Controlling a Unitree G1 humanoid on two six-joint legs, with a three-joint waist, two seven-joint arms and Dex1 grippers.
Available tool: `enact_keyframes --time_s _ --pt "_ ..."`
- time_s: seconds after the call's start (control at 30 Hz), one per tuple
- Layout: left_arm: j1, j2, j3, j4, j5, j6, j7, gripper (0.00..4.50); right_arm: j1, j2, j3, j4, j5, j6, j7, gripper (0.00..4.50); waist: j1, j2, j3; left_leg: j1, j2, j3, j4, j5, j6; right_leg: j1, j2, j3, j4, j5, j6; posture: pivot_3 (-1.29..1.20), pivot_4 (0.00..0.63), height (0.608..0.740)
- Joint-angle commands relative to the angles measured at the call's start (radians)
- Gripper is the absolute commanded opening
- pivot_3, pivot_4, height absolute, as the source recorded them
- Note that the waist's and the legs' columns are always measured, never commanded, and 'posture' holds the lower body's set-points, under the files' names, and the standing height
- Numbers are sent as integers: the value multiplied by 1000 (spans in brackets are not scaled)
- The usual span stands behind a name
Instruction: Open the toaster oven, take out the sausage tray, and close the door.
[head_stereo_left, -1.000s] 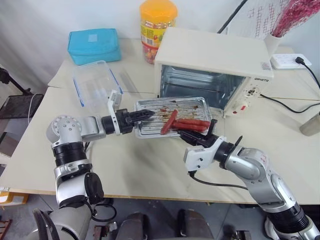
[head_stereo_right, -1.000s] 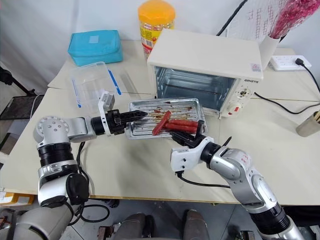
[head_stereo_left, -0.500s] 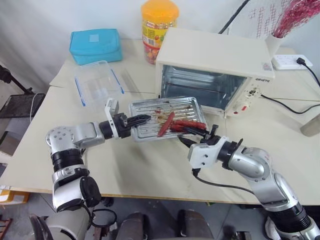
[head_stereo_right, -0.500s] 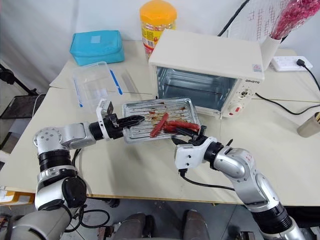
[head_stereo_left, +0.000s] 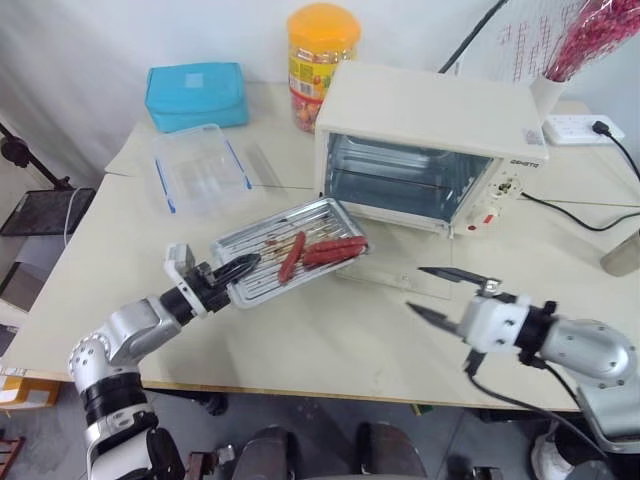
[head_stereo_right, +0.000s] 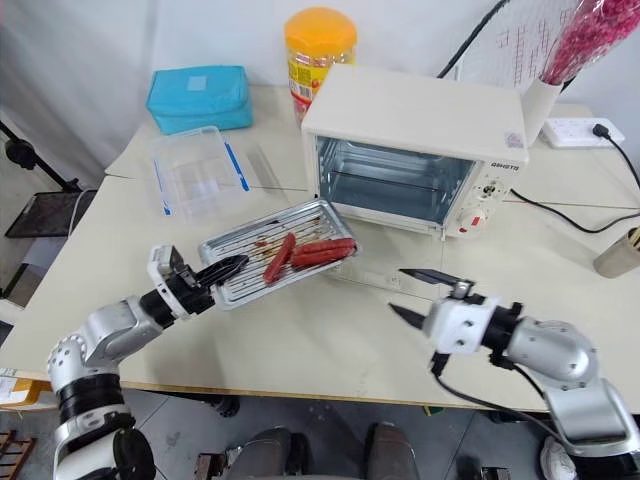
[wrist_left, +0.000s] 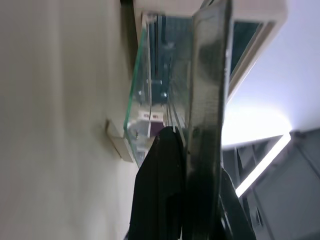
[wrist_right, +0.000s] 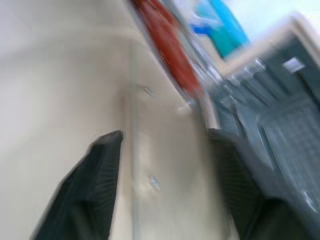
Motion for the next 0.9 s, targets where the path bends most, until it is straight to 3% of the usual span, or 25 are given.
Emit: enact_keyframes --time_s 0.03,0.17,0.3,0.53,0.7,0.9 --pt "76 -22 76 -128 -41 -69 -39 0 24 -41 -98 171 79 -53 64 1362 1 0 0 0 0 0 0 0 0 1 0 2 0 0 0 0 150 740" --pt "164 -65 140 -245 -41 -151 -46 0 -13 -77 -89 344 111 -57 148 22 -1 0 0 0 0 0 0 -1 0 0 0 3 -1 0 0 0 150 740" --pt "224 -146 201 -368 -41 -268 -9 0 -126 -57 -34 490 132 23 195 22 -6 0 0 0 1 1 0 -1 0 1 1 4 -2 0 0 0 150 740" --pt "282 -213 165 -496 -41 -365 16 0 -300 19 72 669 138 12 306 22 3 0 0 0 1 0 0 -1 0 2 1 3 -3 0 -1 0 150 740" --pt "280 -212 164 -532 -41 -410 28 0 -337 73 58 620 241 65 366 22 2 0 0 -1 1 -1 0 -1 0 1 1 3 -4 0 -1 0 150 740" --pt "278 -214 146 -564 -41 -443 45 0 -369 106 -57 496 389 226 251 22 3 0 0 -1 1 -1 0 -1 0 1 1 3 -4 1 -1 0 150 740"
